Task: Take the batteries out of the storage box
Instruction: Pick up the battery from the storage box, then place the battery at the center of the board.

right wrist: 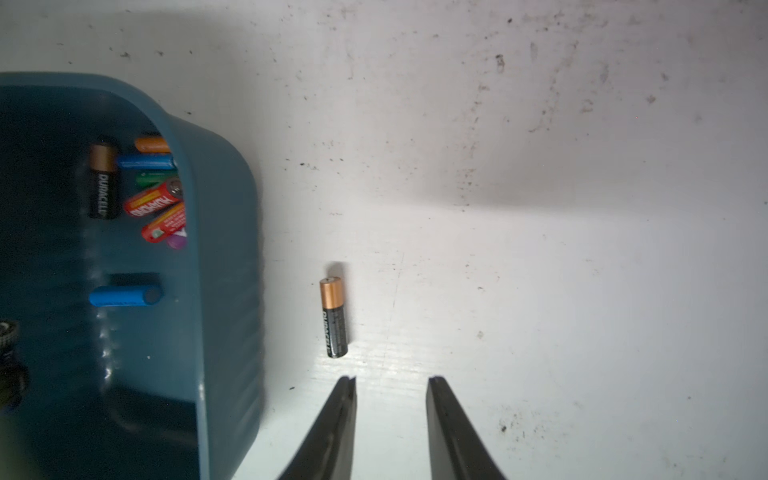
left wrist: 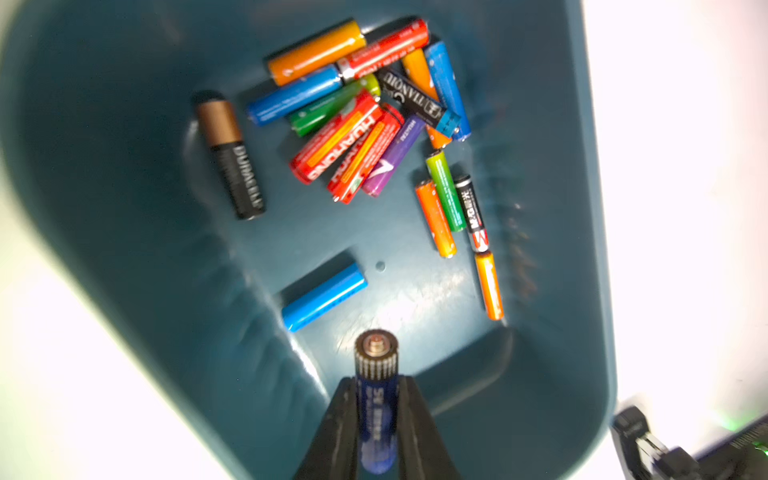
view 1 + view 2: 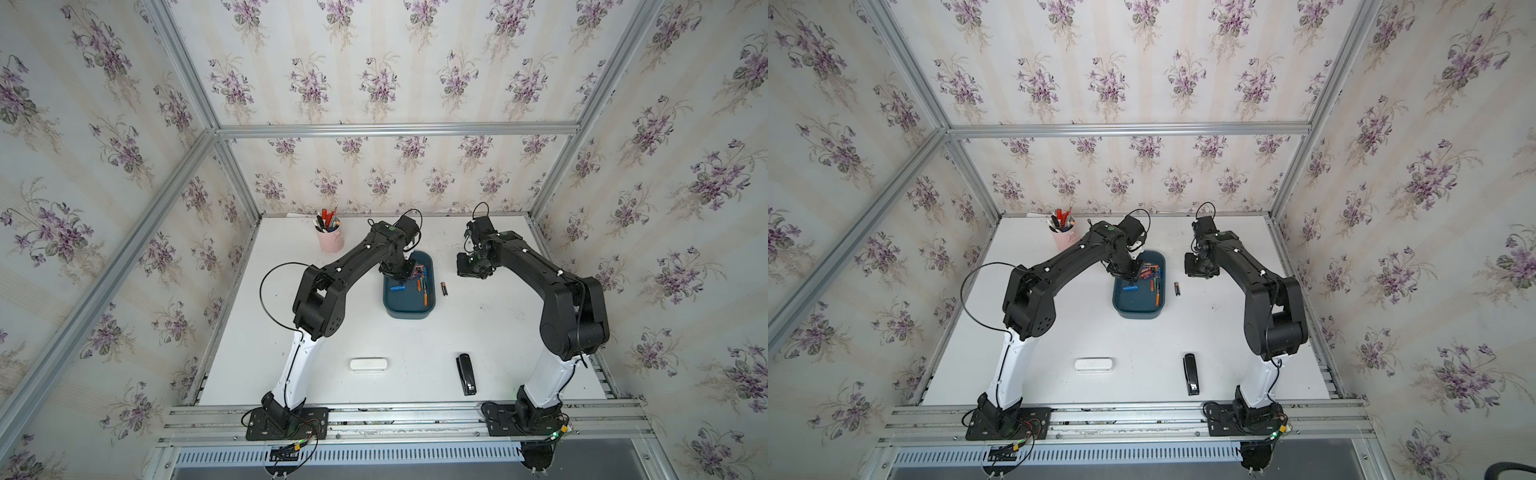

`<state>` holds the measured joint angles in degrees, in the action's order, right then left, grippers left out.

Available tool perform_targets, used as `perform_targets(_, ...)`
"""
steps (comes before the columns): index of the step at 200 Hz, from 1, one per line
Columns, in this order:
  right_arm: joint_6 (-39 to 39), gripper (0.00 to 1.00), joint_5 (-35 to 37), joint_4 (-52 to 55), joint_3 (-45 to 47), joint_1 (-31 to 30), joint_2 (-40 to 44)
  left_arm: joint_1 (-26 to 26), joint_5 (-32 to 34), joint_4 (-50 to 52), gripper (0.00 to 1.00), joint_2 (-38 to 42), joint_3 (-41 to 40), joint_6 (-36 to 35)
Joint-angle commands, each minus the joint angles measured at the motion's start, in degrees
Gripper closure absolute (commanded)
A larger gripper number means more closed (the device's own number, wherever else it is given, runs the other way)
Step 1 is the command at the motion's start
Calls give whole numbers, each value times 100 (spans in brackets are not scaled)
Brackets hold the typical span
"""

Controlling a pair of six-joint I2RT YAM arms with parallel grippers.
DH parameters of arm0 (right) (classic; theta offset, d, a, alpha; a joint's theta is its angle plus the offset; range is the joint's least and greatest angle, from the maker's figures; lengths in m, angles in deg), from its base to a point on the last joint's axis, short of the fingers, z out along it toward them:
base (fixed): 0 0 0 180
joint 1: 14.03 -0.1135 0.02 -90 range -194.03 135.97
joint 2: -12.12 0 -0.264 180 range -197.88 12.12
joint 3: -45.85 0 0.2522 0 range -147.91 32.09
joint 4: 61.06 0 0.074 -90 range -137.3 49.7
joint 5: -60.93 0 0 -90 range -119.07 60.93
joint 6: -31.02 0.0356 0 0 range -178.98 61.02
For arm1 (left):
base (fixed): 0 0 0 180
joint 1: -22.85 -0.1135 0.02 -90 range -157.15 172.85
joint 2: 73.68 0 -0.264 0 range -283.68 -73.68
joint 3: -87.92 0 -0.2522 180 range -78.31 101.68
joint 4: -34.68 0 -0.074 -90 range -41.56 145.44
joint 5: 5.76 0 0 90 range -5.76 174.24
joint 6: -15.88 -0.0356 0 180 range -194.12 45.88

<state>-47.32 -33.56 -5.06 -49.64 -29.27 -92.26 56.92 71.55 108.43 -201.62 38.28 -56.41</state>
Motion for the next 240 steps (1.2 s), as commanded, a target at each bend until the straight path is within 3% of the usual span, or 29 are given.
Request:
perform_targets(1,55,66,-19,62,-167,-61,-84,-270,-181,-419,80,476,-627,237)
perform_targets(47,82,66,8,176,-521,-188,-309,-876,-135,-944,80,1391,-2138,230)
perform_targets(78,91,66,40,266,-712,-281,-450,-1152,-147,-1183,80,1420,-2734,113)
perform_targets(146,128,66,93,443,-997,-440,-668,-1315,9,-1244,80,786,-2677,-111)
perform_targets(240,91,66,132,535,-1129,-520,-809,-1346,-300,-1464,79,501,-2789,41)
